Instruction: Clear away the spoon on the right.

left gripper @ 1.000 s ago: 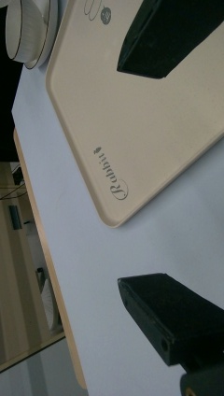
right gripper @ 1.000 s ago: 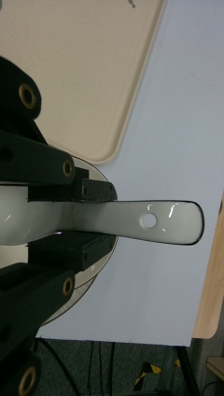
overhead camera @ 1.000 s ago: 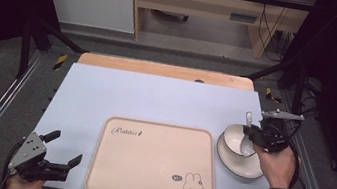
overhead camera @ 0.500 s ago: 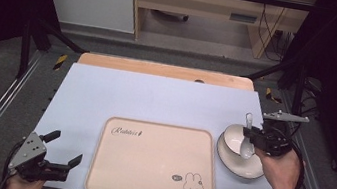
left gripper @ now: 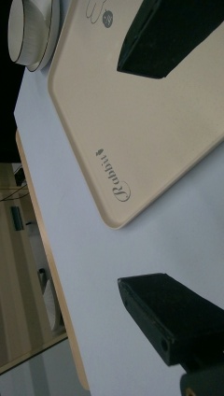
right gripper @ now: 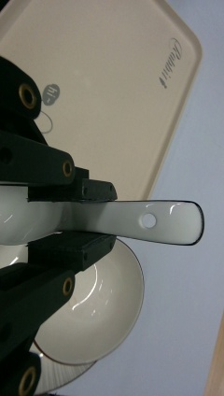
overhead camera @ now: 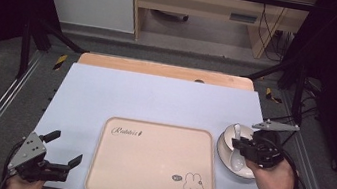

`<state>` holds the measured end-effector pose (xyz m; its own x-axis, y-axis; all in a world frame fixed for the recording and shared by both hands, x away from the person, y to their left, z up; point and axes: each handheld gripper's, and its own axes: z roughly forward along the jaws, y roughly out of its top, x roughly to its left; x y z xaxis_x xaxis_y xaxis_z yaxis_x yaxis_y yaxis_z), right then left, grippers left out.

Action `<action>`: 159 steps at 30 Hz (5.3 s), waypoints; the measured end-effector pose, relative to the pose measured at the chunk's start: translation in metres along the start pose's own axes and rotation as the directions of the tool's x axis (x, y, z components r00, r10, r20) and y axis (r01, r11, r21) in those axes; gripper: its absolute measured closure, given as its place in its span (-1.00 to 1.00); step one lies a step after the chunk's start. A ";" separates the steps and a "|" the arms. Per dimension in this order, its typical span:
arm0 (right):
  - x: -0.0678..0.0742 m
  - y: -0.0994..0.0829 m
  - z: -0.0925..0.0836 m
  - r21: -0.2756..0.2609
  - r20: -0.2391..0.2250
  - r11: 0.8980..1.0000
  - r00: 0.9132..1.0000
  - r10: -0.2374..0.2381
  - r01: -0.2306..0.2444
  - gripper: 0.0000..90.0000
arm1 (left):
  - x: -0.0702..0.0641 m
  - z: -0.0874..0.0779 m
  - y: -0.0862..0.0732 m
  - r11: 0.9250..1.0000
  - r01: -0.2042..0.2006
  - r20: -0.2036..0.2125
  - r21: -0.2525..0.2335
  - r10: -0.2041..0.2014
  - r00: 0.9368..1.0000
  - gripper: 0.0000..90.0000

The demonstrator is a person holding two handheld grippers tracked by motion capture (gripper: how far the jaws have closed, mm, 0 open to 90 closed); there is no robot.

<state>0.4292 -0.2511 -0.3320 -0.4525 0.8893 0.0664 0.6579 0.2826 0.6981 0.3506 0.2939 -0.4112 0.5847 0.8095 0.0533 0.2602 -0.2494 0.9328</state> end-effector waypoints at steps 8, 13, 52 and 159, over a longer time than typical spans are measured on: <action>0.022 -0.011 0.011 0.047 -0.049 0.999 0.999 -0.013 0.016 0.67 | 0.000 0.000 0.000 1.000 0.002 0.002 -0.003 -0.002 1.000 -1.00; 0.035 -0.019 0.022 0.079 -0.079 0.997 0.997 -0.004 0.010 0.67 | 0.000 0.000 0.000 1.000 0.002 0.002 -0.006 -0.002 1.000 -1.00; 0.053 -0.060 0.086 0.157 -0.129 0.988 0.991 0.025 -0.005 0.62 | 0.000 0.000 0.000 1.000 0.002 0.007 -0.004 -0.002 1.000 -1.00; 0.060 -0.056 0.089 -0.092 -0.074 0.990 0.991 -0.111 0.104 -0.46 | -0.001 0.000 0.001 1.000 -0.003 0.013 -0.007 0.003 1.000 -1.00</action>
<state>0.4188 -0.1816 -0.4304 -0.5661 0.8233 0.0410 0.5490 0.3395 0.7638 0.3500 0.2932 -0.4106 0.5952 0.8019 0.0520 0.2530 -0.2484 0.9350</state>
